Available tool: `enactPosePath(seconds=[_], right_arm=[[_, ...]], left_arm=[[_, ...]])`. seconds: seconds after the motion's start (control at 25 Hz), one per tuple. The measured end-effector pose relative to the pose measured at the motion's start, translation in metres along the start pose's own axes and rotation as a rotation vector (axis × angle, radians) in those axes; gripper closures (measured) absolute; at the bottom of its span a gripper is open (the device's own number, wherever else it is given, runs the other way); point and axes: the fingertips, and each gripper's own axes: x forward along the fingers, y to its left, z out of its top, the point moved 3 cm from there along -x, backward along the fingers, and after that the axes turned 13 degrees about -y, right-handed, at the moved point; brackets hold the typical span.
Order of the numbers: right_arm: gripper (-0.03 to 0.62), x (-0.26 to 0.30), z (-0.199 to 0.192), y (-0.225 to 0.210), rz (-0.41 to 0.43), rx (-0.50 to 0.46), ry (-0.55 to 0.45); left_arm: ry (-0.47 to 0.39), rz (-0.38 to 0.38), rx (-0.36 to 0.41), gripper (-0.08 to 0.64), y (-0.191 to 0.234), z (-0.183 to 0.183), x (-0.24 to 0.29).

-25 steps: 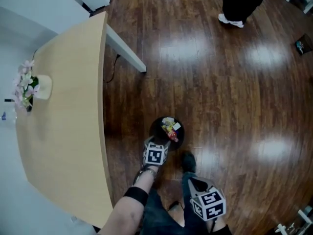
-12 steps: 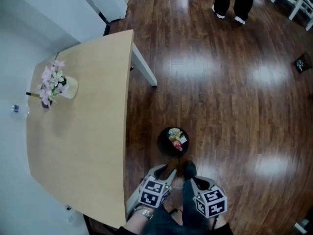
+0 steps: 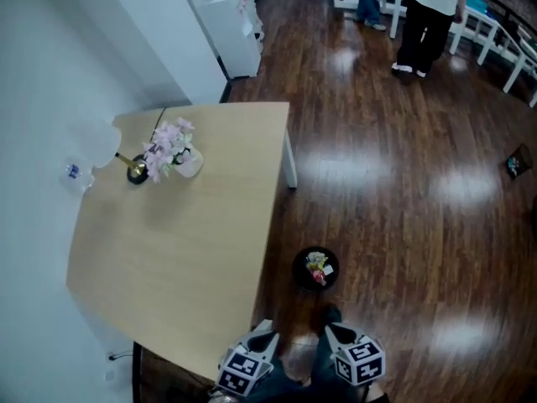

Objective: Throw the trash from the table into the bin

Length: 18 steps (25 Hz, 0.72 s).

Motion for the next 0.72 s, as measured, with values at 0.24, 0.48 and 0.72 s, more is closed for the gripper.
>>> enactPosePath(seconds=[0.24, 0.48, 0.72], right_arm=[[0.584, -0.008, 0.001, 0.098, 0.033, -0.042, -0.016], [0.584, -0.001, 0.002, 0.183, 0.031, -0.125, -0.084], [0.584, 0.011, -0.013, 0.248, 0.095, -0.151, -0.078]], left_arm=[[-0.059, 0.006, 0.005, 0.555, 0.026, -0.012, -0.101], [-0.118, 0.001, 0.042, 0.555, 0.071, -0.035, -0.171], [-0.125, 0.016, 0.061, 0.555, 0.106, -0.049, -0.217]])
